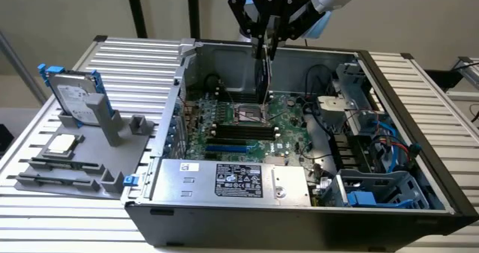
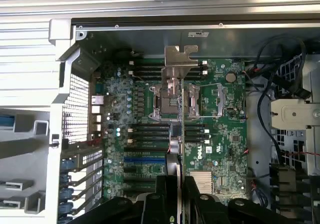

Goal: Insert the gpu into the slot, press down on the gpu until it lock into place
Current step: 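Insert the gpu into the slot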

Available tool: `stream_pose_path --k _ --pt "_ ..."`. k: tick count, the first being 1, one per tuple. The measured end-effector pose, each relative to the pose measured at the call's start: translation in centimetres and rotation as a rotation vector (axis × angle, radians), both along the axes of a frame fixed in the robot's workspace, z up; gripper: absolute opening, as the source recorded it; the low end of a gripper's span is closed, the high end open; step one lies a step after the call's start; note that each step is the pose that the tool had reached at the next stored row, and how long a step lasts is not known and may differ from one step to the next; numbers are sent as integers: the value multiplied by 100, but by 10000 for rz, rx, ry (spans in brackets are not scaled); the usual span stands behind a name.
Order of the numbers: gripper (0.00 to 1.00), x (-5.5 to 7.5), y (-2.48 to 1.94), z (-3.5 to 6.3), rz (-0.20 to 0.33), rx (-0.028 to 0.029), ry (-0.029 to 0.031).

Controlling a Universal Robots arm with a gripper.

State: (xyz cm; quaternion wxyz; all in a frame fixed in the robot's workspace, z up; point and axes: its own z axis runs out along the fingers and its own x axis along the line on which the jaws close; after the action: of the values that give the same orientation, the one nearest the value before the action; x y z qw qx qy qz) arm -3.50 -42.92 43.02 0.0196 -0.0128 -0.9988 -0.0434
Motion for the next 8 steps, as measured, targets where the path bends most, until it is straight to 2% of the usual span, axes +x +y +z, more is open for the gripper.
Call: stream_pose_path --k 5,8 --pt "26 0 0 0 24 1 0" --pt "26 0 0 -1 512 0 0"
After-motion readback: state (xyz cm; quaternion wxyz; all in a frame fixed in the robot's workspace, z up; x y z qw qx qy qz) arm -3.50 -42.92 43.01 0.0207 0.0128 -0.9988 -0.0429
